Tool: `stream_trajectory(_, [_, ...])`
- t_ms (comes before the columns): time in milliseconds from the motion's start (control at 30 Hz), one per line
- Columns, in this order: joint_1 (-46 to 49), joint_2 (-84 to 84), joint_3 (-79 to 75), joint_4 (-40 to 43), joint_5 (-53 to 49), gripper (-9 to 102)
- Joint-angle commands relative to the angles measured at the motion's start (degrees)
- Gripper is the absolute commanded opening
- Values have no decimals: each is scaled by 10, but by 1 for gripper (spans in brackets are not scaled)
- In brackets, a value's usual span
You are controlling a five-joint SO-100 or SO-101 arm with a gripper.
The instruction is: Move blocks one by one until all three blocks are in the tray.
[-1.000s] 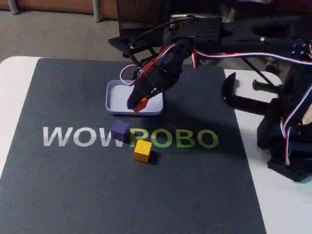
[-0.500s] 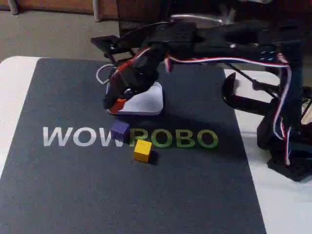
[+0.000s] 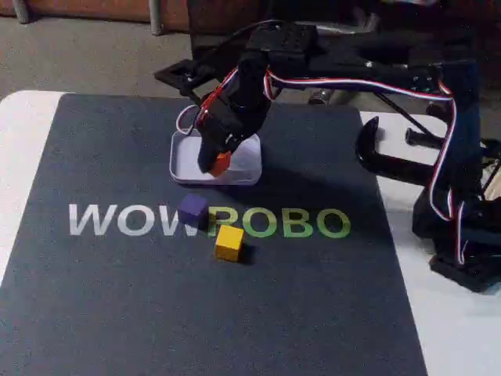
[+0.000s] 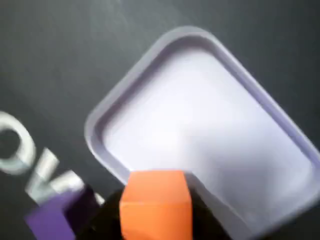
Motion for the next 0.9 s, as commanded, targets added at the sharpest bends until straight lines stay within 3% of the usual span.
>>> stream_trajectory(0, [4, 42, -30, 9, -7, -8])
stream_trajectory(167, [2, 42, -30, 10, -12, -5])
stream_trajectory(567, [2, 55, -25, 25, -47, 24])
stream_trajectory(867, [-21, 143, 24, 50, -103, 28])
